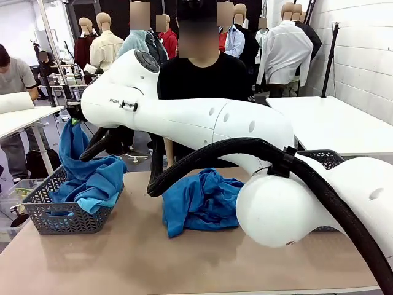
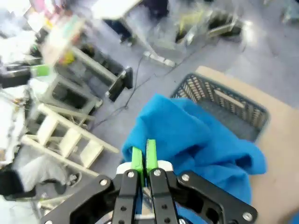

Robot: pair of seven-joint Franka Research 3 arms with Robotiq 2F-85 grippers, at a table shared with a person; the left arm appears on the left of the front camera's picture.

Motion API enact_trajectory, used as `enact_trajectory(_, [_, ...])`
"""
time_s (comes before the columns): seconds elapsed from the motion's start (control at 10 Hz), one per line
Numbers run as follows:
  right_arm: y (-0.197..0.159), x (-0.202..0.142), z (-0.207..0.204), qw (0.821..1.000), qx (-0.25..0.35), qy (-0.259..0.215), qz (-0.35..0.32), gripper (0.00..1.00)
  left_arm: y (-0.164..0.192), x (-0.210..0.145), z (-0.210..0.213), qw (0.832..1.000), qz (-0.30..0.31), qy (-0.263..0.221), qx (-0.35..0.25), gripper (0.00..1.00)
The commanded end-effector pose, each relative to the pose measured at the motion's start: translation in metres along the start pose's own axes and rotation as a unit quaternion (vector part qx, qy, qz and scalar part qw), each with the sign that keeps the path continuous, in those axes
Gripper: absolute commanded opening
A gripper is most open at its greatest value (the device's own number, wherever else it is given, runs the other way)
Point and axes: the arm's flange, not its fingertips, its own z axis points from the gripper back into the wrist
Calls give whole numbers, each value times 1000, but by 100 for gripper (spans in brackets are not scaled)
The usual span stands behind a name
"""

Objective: Sort the tops and bottoms.
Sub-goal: Sort the clothes according to human instructions.

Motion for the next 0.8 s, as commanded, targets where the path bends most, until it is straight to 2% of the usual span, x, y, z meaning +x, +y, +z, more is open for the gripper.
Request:
enact_trajectory(0.0, [-17,42,-66,995,15,101,-10,0,2,-2,1,1000,-6,3,5,100])
enact_trajectory(0.1, [-34,49,-97,988,47,143,-27,0,2,-2,1,1000,-6,3,5,100])
enact_trajectory(0.2, [-49,48,-122,981,54,179,-48,0,2,-2,1,1000,-6,3,5,100])
enact_trajectory(0.4, [-78,44,-168,961,30,255,-99,0,2,-2,1,1000,-6,3,5,100])
enact_trajectory(0.6, [-78,43,-178,960,21,263,-97,0,2,-2,1,1000,-6,3,5,100])
enact_trajectory(0.7, [-74,46,-174,963,18,255,-88,3,2,-2,1,1000,-6,3,5,100])
